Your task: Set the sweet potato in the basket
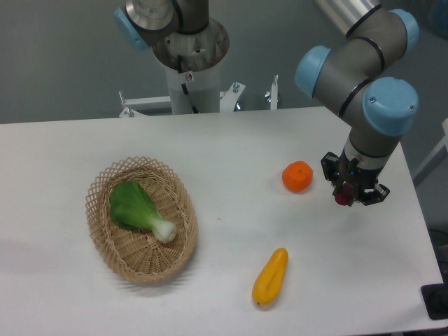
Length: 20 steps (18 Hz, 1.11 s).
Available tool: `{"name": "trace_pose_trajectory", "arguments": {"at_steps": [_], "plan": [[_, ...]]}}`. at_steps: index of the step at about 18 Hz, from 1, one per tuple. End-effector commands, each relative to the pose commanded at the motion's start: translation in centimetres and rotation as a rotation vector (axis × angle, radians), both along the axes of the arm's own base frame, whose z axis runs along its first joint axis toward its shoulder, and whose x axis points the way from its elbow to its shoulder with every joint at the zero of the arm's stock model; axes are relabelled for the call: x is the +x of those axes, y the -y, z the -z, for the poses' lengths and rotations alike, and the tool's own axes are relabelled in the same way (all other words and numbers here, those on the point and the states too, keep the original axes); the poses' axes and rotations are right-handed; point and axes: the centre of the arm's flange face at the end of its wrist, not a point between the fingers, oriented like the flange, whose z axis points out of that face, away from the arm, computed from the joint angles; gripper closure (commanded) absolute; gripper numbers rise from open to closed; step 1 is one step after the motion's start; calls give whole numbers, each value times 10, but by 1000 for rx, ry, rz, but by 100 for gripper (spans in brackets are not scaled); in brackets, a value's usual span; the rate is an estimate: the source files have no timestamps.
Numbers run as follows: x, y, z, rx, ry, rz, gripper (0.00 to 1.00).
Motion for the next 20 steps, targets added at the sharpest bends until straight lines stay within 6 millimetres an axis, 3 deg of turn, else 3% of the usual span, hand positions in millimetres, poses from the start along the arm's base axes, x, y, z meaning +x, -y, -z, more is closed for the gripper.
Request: {"name": "trace_pose_trajectory", "arguments": {"at_steps": [6, 20], "plan": [[28, -11, 0, 40, 33, 19, 93], [139, -110, -4, 157, 123, -30, 94]]}}
